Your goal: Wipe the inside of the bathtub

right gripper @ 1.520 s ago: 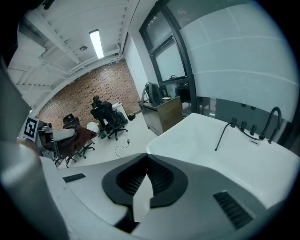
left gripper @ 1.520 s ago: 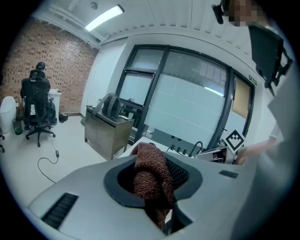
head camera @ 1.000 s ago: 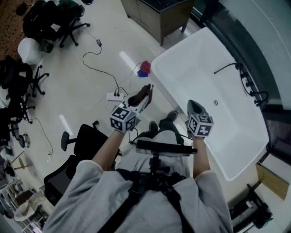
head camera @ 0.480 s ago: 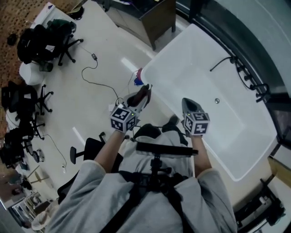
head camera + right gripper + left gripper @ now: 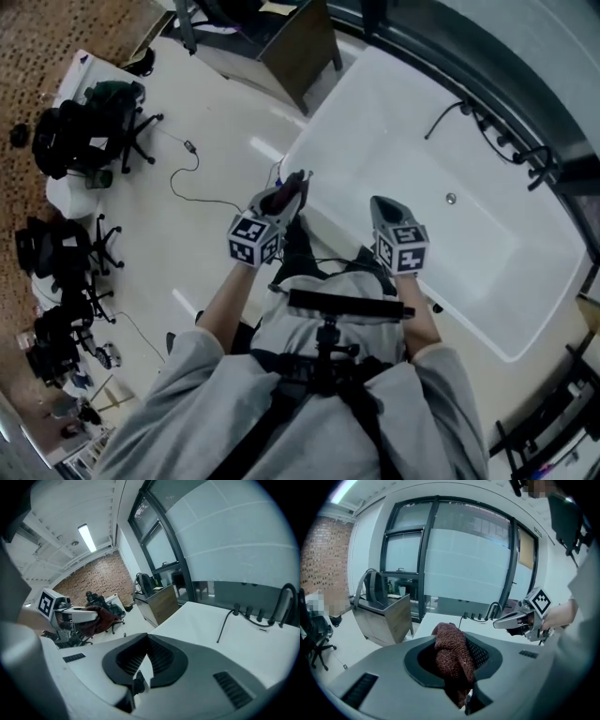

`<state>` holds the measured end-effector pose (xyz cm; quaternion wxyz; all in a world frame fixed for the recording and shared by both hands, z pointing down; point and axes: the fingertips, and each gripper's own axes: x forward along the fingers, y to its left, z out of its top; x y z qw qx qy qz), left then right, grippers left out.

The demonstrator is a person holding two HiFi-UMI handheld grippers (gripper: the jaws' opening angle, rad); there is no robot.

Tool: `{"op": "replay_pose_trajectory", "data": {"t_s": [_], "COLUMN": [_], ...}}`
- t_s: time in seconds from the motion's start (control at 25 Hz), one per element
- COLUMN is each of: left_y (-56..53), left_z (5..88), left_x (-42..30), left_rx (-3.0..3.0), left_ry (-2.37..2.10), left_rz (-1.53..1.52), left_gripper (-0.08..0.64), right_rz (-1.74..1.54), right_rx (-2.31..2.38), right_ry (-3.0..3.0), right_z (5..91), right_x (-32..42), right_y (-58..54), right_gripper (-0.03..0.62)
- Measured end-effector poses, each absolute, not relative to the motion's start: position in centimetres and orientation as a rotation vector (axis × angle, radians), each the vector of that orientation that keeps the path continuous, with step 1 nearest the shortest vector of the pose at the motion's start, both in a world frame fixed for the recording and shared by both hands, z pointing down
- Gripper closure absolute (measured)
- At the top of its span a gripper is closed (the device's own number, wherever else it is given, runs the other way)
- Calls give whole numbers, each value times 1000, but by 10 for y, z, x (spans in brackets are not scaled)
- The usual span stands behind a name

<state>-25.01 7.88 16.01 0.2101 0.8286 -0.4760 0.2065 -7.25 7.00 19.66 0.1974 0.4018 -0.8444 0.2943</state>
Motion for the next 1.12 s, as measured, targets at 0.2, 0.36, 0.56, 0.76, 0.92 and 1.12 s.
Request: {"op": "replay_pose_trajectory", "data": {"t_s": [0.2,0.36,0.56,0.76,0.92,1.12], "left_y": [60,40,15,-10,-30,-47], "left_z": [175,192,210,237,280,334], "left_x": [-256,-270,-288,-298,-302,-306], "left_rx": [2368,2426,2480,2558,2595,2729], "left_ry": [-1224,-1146,-1004,-833,-671,-439], "left_rz": [651,740,831,980,1180,1648], "left_gripper": [457,457,457,457,457,457], "right_rz": [836,841,863,950,965,989], "right_rx": [1214,1271,1332,1423,1416,1317], "right_ry": [-2333,-2317,-2270,-2202,-2162,-2163], "right_z": [201,207,218,235,270,318], "right_x": [-79,-100,-133,-158,-173,-195], "right_y": [64,53,40,29,9,-13], "right_gripper": [588,586,586,587,587,586]}}
